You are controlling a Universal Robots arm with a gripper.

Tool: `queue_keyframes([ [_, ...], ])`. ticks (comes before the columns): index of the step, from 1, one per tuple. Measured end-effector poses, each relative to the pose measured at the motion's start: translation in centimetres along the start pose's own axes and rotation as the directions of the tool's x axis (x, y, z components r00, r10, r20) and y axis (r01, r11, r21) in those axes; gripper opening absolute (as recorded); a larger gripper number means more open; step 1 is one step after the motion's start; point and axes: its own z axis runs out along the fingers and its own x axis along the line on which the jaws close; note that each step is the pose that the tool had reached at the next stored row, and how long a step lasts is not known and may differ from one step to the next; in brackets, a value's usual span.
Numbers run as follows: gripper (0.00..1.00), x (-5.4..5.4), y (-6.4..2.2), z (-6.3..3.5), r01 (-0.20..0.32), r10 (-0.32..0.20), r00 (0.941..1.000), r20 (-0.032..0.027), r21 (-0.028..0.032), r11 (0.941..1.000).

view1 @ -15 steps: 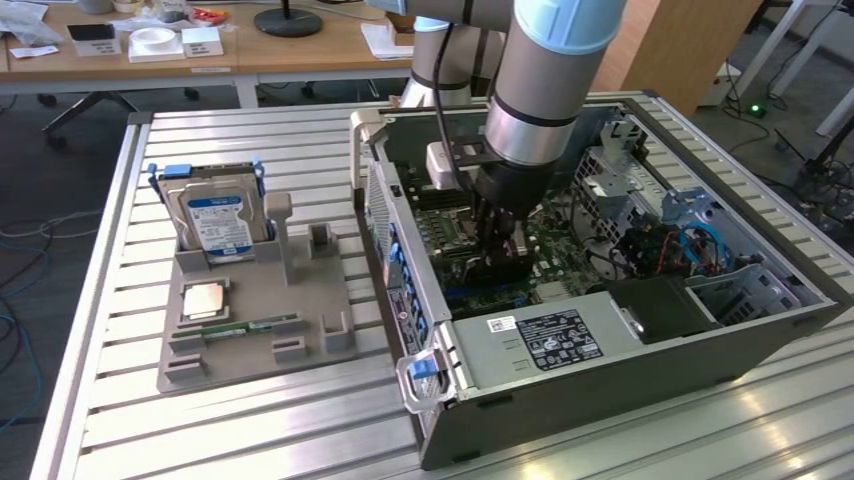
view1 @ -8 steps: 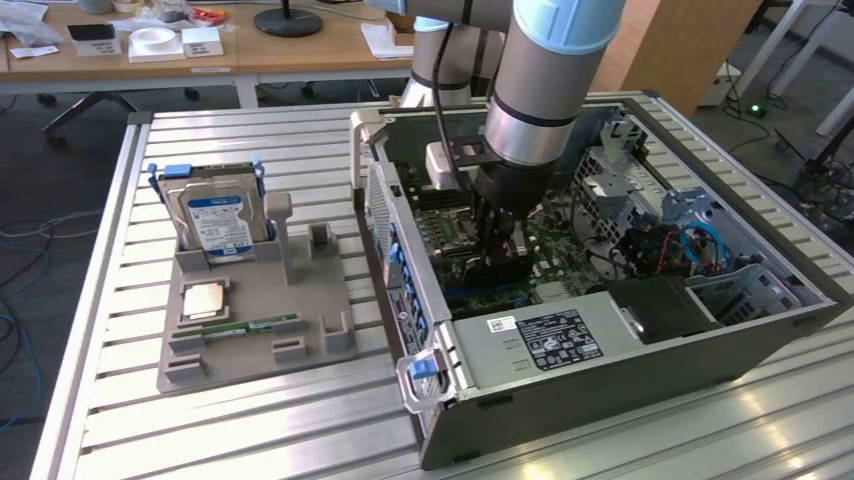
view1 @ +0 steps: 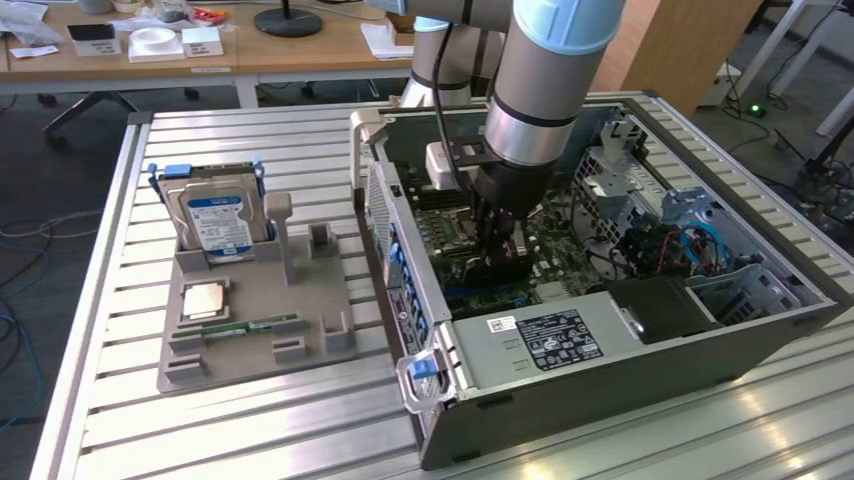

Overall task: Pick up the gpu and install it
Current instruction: 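Insert the gpu into the slot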

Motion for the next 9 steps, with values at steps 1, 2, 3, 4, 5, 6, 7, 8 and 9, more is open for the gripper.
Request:
queue_keyframes([
  [1, 0.26, 0.00, 0.00, 0.00, 0.000, 0.000, 1.0000, 0.0000, 0.0000, 1.0000],
  [2, 0.26, 0.00, 0.00, 0.00, 0.000, 0.000, 1.0000, 0.0001, 0.0000, 1.0000],
  [3, 0.26, 0.00, 0.00, 0.00, 0.000, 0.000, 1.0000, 0.0001, 0.0000, 1.0000],
  [4, 0.26, 0.00, 0.00, 0.00, 0.000, 0.000, 1.0000, 0.0001, 0.0000, 1.0000],
  [5, 0.26, 0.00, 0.00, 0.01, 0.000, 0.000, 1.0000, 0.0001, 0.0000, 1.0000],
  [6, 0.26, 0.00, 0.00, 0.02, 0.000, 0.000, 1.0000, 0.0001, 0.0000, 1.0000],
  [7, 0.26, 0.00, 0.00, 0.05, 0.000, 0.000, 1.0000, 0.0006, 0.0003, 1.0000],
  [8, 0.26, 0.00, 0.00, 0.05, 0.000, 0.000, 1.0000, 0.0006, 0.0002, 1.0000],
  [9, 0.26, 0.00, 0.00, 0.05, 0.000, 0.000, 1.0000, 0.0006, 0.0002, 1.0000],
])
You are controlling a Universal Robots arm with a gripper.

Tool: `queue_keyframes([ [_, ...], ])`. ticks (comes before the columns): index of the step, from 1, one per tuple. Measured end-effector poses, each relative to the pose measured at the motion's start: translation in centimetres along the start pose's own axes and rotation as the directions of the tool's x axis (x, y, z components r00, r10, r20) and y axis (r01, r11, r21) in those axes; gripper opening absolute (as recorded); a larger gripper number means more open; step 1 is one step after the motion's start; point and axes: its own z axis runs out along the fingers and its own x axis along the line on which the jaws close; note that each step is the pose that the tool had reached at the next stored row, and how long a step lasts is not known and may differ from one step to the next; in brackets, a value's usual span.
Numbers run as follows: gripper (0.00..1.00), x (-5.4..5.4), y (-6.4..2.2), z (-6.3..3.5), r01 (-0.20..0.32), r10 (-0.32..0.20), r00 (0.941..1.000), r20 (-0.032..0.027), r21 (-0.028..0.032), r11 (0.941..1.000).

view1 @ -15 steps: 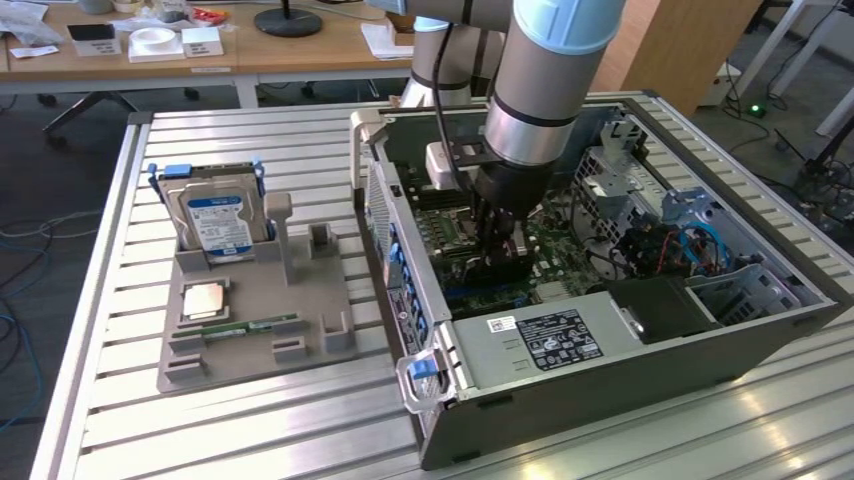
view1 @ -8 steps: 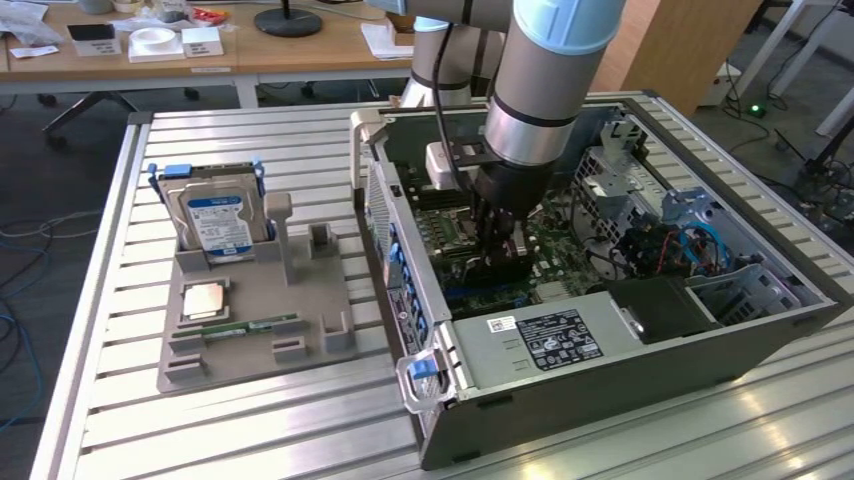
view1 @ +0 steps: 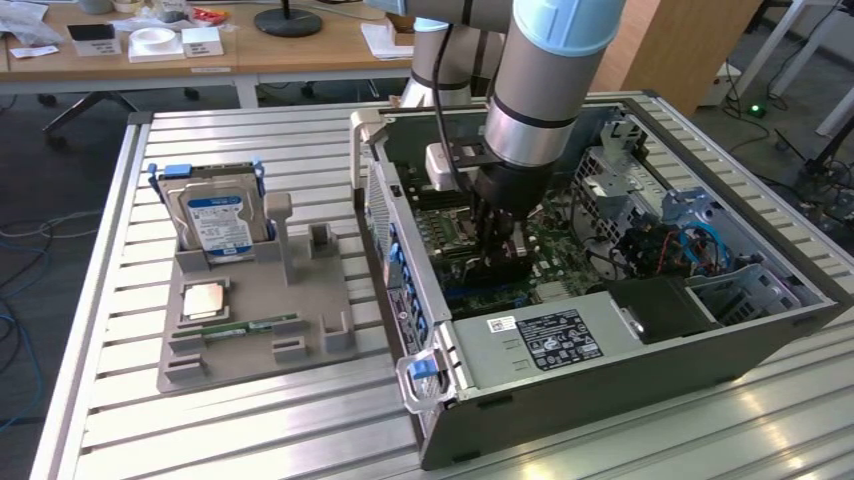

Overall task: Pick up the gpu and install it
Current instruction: 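Insert the gpu into the slot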

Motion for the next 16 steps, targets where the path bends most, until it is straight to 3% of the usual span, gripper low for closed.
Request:
queue_keyframes([
  [7, 0.26, 0.00, 0.03, -0.01, 0.000, 0.000, 1.0000, 0.0001, -0.0010, 1.0000],
  [9, 0.33, 0.00, 0.02, -0.01, 0.000, 0.000, 1.0000, -0.0002, 0.0000, 1.0000],
  [11, 0.33, 0.00, 0.00, -0.02, 0.000, 0.000, 1.0000, -0.0004, -0.0002, 1.0000],
  [12, 0.40, 0.00, 0.00, -0.02, 0.000, 0.000, 1.0000, -0.0004, -0.0001, 1.0000],
  [16, 0.40, 0.00, 0.01, -0.31, 0.000, 0.000, 1.0000, -0.0006, -0.0002, 1.0000],
])
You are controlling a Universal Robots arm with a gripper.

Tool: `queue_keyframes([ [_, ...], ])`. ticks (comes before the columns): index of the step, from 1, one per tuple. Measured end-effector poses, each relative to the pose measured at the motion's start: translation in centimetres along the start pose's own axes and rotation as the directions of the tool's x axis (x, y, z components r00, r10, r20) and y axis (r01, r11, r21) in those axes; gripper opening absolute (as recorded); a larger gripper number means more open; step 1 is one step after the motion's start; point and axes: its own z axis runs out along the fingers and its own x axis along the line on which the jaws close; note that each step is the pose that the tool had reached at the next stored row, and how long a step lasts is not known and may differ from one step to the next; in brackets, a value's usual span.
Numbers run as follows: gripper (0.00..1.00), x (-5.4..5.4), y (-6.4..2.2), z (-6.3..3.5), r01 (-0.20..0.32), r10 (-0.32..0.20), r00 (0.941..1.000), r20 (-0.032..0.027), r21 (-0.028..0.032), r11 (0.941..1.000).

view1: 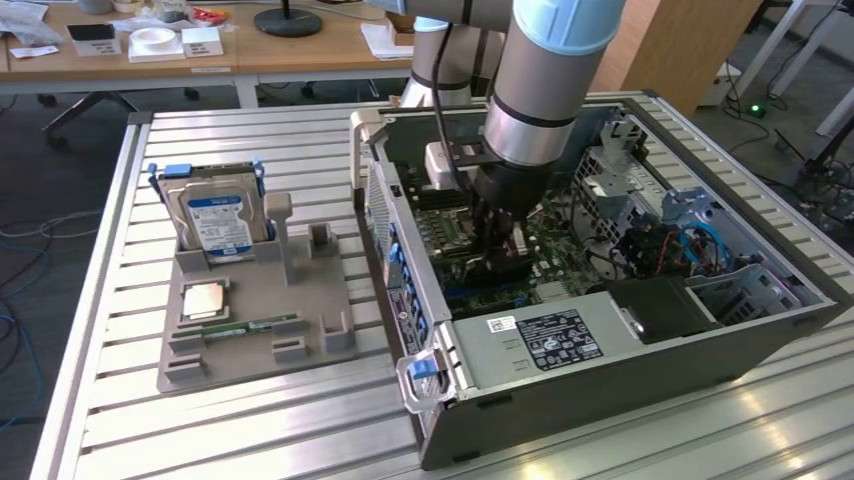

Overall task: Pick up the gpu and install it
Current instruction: 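Insert the gpu into the slot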

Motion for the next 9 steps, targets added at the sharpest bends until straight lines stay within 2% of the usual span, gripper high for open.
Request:
queue_keyframes([
  [3, 0.40, 0.0, 0.00, -0.86, 0.000, 0.000, 1.0000, 0.0002, 0.0003, 1.0000],
  [9, 0.40, -0.1, 0.01, -3.27, 0.000, 0.000, 1.0000, 0.0003, 0.0004, 1.0000],
])
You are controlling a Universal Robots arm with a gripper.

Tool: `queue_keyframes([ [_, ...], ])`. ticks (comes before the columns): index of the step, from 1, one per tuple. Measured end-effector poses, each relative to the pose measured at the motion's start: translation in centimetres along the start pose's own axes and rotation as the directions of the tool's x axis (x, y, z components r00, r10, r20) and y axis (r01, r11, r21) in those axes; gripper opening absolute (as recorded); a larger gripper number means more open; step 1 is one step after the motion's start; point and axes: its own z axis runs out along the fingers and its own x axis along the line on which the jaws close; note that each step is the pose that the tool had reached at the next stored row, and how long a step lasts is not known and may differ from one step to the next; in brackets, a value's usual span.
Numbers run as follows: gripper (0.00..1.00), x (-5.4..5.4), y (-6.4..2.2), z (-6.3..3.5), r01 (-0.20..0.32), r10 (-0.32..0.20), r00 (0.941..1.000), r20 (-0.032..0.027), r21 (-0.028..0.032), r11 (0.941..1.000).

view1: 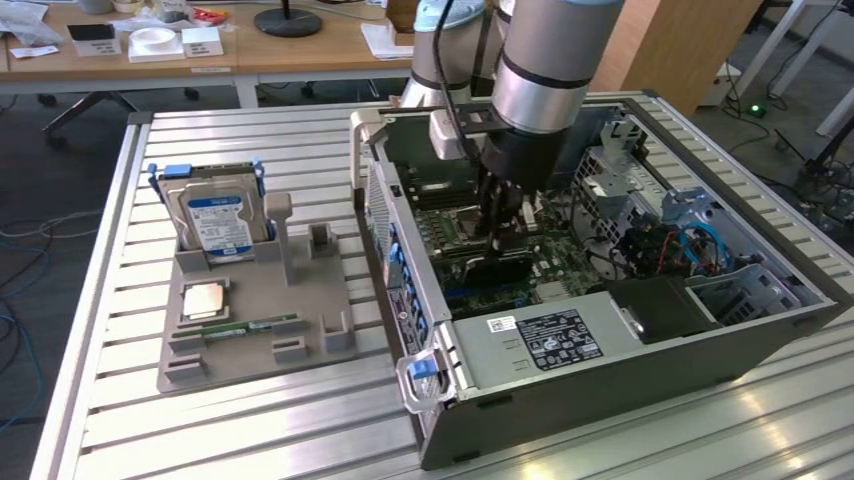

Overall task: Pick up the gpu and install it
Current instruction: 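Insert the gpu into the slot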

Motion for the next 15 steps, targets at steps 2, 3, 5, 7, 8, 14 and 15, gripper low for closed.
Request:
queue_keyframes([
  [2, 0.40, 0.0, 0.00, -0.87, 0.000, 0.000, 1.0000, 0.0000, 0.0001, 1.0000],
  [3, 0.40, 0.0, 0.00, -1.31, 0.000, 0.000, 1.0000, 0.0000, 0.0000, 1.0000],
  [5, 0.40, -0.1, 0.01, -2.24, 0.000, 0.000, 1.0000, 0.0000, 0.0001, 1.0000],
  [7, 0.40, -0.1, 0.01, -3.03, 0.000, 0.000, 1.0000, 0.0000, 0.0001, 1.0000],
  [8, 0.40, -0.1, 0.01, -3.39, 0.000, 0.000, 1.0000, 0.0000, 0.0000, 1.0000],
  [14, 0.40, -0.2, 0.02, -5.42, 0.000, 0.000, 1.0000, 0.0000, 0.0000, 1.0000],
  [15, 0.40, -0.2, 0.02, -5.67, 0.000, 0.000, 1.0000, 0.0000, 0.0001, 1.0000],
])
